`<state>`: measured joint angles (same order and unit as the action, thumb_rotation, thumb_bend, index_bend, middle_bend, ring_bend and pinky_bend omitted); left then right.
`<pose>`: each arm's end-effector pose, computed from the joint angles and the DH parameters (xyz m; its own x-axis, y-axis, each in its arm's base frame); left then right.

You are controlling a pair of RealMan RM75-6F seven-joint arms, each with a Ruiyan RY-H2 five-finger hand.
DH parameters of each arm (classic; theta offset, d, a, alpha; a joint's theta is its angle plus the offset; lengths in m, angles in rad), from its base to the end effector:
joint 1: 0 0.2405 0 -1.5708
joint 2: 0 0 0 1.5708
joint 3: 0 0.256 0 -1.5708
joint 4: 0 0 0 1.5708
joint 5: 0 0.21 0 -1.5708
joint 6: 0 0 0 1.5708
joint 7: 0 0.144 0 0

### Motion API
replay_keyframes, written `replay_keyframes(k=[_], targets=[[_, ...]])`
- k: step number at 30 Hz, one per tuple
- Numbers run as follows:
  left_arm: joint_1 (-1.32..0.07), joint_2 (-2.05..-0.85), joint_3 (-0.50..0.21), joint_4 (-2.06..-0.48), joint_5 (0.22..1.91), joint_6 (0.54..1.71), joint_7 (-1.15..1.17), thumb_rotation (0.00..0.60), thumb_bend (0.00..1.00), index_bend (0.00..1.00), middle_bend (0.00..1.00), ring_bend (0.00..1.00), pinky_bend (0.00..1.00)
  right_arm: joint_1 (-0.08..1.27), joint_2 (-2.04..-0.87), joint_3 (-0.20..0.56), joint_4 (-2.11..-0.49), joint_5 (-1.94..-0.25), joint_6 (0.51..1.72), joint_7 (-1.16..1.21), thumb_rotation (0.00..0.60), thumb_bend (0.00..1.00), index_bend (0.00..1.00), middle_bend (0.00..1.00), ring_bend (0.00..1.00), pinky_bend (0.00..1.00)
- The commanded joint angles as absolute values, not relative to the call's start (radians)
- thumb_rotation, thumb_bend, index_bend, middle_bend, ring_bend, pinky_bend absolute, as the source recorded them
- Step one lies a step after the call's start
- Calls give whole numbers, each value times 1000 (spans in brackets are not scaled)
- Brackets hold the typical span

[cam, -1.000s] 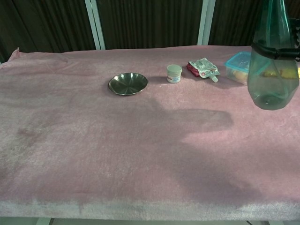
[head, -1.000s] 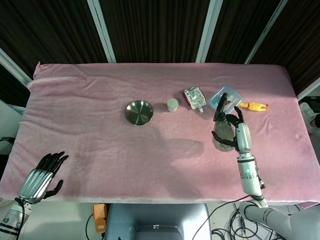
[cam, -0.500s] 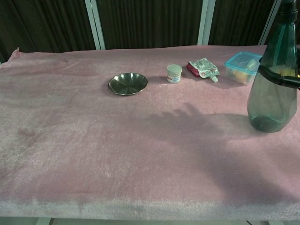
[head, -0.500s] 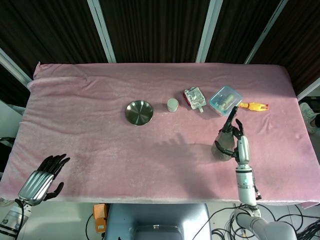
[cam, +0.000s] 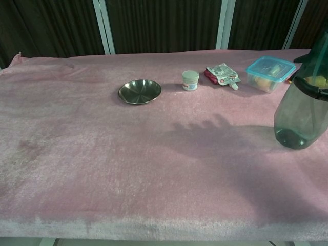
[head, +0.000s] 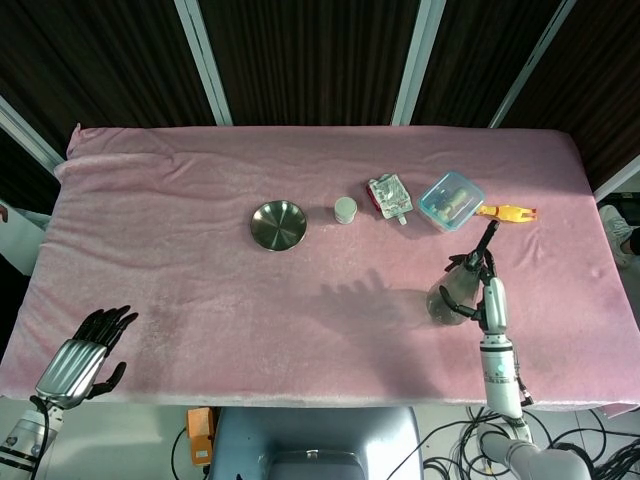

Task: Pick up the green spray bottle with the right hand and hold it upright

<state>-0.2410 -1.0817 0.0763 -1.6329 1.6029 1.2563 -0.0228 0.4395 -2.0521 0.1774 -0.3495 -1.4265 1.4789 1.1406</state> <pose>-0.2944 0.1930 0.1187 0.4499 0.2820 0.8474 0.8885 -0.2375 -0.3927 -0.3025 -0.3077 -0.0060 -0.4514 0.0823 0.8885 -0.8738 -0.2428 -0.4214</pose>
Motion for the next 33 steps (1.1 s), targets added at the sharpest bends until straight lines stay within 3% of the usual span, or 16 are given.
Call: replay_keyframes(k=[1,4,9,14,17,22,27,33], targets=[[-242,-1082,77,-1633,1602,1254,-20,600,475,0,10,0,59,432,-2047,175,-348,-1430,1482,1150,600,388,196,449,308,160],[-243,-1084,76,-1634,1598,1249,-14,600,475,0,10,0,59,424,-2043,176,-348,-1431,1492,1157,600,351,86,412,281,158],[-245,-1083,76,-1636,1594,1247,-13,600,474,0,11,0,59,417,-2038,177,-350,-1433,1508,1160,600,327,3,392,265,156],[-247,-1087,70,-1638,1577,1240,-4,600,470,0,17,0,59,383,-2014,164,-374,-1447,1546,1182,600,294,0,379,257,152],[-246,-1086,71,-1640,1581,1244,-3,600,468,0,18,0,59,367,-1999,157,-393,-1454,1555,1195,600,212,0,357,230,136],[-242,-1084,73,-1641,1583,1252,-4,600,469,0,21,0,59,328,-1955,139,-437,-1469,1582,1196,600,166,0,248,126,71],[-238,-1079,75,-1641,1588,1261,-10,600,469,0,23,0,58,251,-1845,105,-560,-1478,1592,1087,600,140,0,110,6,0],[-225,-1074,76,-1640,1593,1287,-12,600,467,0,23,0,58,138,-1581,18,-872,-1487,1562,685,600,140,0,41,0,0]])
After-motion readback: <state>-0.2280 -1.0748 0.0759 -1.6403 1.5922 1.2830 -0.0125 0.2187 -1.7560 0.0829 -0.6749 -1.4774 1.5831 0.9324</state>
